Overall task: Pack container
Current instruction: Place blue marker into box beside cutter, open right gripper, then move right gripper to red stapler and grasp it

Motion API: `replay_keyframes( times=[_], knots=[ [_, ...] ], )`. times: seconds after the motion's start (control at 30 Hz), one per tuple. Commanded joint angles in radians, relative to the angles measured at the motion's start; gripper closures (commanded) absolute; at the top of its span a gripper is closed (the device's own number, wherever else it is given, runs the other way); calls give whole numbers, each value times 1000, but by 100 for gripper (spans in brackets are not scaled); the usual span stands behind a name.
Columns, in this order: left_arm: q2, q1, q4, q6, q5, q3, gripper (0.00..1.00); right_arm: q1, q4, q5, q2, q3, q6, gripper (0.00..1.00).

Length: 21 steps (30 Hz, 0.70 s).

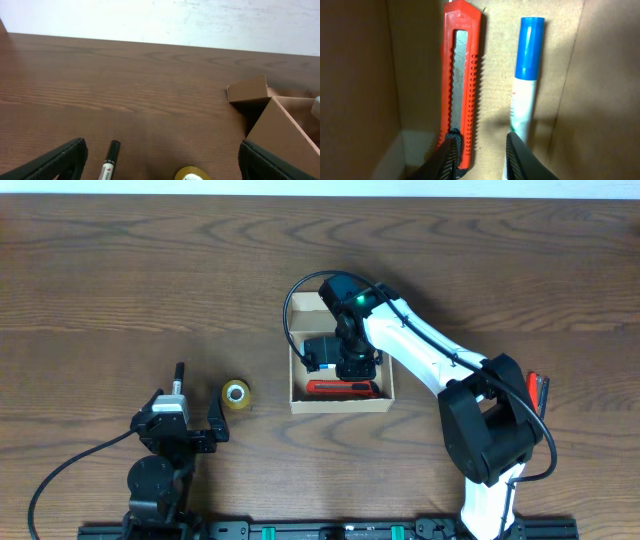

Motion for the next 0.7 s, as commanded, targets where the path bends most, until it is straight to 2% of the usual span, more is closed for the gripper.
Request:
replay_keyframes(
  times=[0.0,0.13,0.23,0.33,0.37,0.4,0.47,0.57,0.67],
  knots=[
    [-7,6,-12,6,14,-27,4,-8,-3,-18,-22,26,103,74],
    [-7,6,-11,6,14,-27,5,-33,2,-15,-93,95,292,66],
    [-7,6,-12,6,14,-27,5,-99,-2,5,-156,172,589,65],
    [-7,6,-11,6,14,-27,5,-204,-19,-6,-233,219,750,65],
    [-7,6,-11,6,14,-27,4,-243,-22,-15,-261,224,792,56],
    [-7,6,-12,6,14,-27,5,-281,-30,-25,-291,227,826,38],
    [-7,6,-12,6,14,-27,5,-372,-66,-42,-354,227,843,20],
    [-7,6,-12,6,14,-27,5,-502,-132,-18,-427,226,840,1],
    [-7,6,-12,6,14,-27,5,-649,-177,0,-467,226,859,1]
  ],
)
